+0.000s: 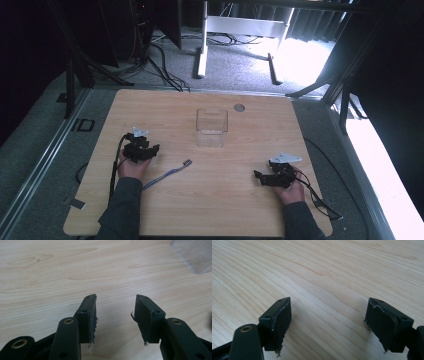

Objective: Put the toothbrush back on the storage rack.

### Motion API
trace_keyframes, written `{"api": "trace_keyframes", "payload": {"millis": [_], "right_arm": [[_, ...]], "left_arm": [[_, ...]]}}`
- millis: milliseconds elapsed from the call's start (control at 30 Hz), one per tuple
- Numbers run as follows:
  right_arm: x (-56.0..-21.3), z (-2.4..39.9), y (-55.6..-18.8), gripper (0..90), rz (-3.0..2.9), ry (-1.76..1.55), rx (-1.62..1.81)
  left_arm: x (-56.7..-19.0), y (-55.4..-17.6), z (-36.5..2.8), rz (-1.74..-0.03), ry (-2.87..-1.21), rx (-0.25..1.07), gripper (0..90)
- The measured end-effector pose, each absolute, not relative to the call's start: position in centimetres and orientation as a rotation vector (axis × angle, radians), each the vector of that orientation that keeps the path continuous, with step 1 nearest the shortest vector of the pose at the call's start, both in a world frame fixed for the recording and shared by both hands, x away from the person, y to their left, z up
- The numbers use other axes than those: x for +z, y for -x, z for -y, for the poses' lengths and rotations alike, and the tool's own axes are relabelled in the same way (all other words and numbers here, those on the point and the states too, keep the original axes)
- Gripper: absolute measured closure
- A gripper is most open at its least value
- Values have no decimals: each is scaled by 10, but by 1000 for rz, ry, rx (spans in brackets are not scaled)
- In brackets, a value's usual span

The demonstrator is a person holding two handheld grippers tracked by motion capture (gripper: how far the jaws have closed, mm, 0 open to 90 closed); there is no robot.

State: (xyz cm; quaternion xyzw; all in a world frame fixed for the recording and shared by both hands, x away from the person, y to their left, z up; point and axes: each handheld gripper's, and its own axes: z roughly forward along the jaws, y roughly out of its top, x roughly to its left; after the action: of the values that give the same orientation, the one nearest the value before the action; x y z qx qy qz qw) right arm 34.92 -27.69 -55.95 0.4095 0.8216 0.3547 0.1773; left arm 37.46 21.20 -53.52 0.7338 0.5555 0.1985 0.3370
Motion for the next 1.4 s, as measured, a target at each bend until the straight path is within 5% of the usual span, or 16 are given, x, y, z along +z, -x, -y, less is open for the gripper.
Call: {"api": "trace_keyframes", "payload": {"millis": [1400], "right_arm": [[-560, 275, -353, 197, -2329, -1151, 1002]], "left_arm": [[-496, -323, -219, -1243, -1975, 439, 503]]}}
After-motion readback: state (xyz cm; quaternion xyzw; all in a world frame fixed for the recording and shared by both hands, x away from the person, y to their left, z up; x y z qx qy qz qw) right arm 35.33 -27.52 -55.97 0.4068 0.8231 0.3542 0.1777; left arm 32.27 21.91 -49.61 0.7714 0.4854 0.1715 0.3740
